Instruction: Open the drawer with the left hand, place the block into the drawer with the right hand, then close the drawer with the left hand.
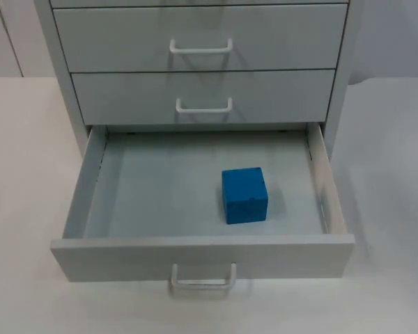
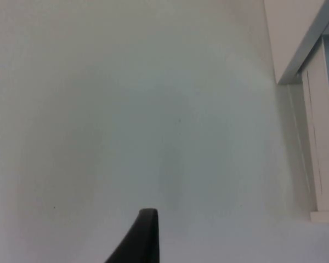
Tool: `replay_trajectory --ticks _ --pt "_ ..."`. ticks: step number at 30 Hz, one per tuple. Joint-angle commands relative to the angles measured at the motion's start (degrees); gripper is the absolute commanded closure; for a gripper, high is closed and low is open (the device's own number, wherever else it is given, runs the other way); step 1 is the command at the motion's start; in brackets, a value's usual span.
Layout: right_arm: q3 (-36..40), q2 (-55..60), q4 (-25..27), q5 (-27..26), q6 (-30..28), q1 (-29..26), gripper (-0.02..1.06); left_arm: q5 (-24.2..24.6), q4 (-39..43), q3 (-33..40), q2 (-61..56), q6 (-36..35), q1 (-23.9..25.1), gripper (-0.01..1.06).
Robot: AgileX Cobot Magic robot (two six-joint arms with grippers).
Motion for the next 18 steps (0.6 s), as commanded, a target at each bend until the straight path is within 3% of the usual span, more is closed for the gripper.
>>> replay_trajectory --ticks 1,13,16,18 --pt "0.47 -1.99 1.26 2.03 -3.87 -4.26 0.35 0.05 -0.18 0.25 -0.35 -0.19 0.15 0.00" --pt "2.31 -3.01 6.24 1.78 -12.23 -17.18 0.35 0.05 -0.33 0.25 -0.35 -0.19 0.15 0.00" --pt "4.72 -3.01 11.84 -0.82 -17.99 -21.64 0.35 0.05 -0.33 0.25 -0.35 -0.19 0.15 0.00" --pt "5.69 -3.01 12.96 -2.32 -19.03 -23.34 0.35 0.05 -0.33 0.25 -0.35 -0.19 0.15 0.00"
